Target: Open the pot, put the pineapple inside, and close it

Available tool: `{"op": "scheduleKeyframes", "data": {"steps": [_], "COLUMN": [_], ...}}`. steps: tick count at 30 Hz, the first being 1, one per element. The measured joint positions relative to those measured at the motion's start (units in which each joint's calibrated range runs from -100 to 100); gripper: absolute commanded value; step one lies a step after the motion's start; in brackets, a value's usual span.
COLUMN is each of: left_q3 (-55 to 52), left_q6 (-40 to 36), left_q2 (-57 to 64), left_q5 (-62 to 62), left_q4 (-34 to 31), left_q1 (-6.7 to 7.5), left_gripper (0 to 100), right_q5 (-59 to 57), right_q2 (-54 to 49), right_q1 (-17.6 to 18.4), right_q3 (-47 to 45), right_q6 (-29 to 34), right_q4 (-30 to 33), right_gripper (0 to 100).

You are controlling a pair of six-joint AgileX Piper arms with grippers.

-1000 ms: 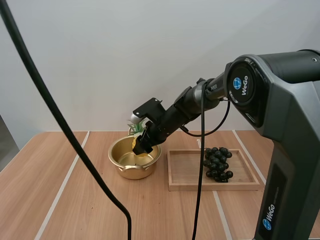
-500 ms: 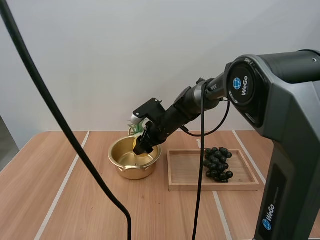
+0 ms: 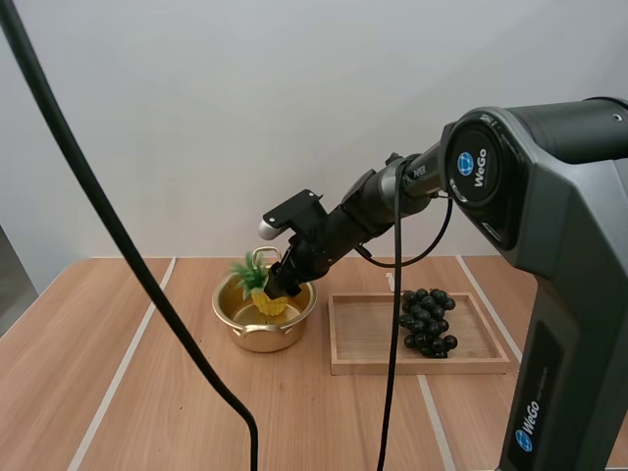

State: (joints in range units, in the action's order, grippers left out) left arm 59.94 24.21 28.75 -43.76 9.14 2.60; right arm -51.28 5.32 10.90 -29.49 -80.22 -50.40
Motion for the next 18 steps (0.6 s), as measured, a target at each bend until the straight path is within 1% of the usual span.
{"op": "scheduleKeyframes", "data": {"steps": [12,14,18], "left_q3": [0.0,0.0,0.0], "left_q6": [0.0,0.0,0.0], "left_q2": [-0.1,-0.3,-0.4], "left_q5": [-1.8,-2.6,-2.6], "left_q4": [0.0,0.0,0.0], "left_q1": [0.0,0.0,0.0], "left_gripper": [0,0,0], "right_q5": [0.0,-0.5,0.5], "right_q2": [0.0,-0.7,-3.6], "right_q1": [0.0,0.0,0.0], "right_q3": [0.0,0.0,0.0], "right_q6": [0.8,2.6,3.2], "right_q4": [0.4,3.7,4.8], "right_gripper": [100,100,100]}}
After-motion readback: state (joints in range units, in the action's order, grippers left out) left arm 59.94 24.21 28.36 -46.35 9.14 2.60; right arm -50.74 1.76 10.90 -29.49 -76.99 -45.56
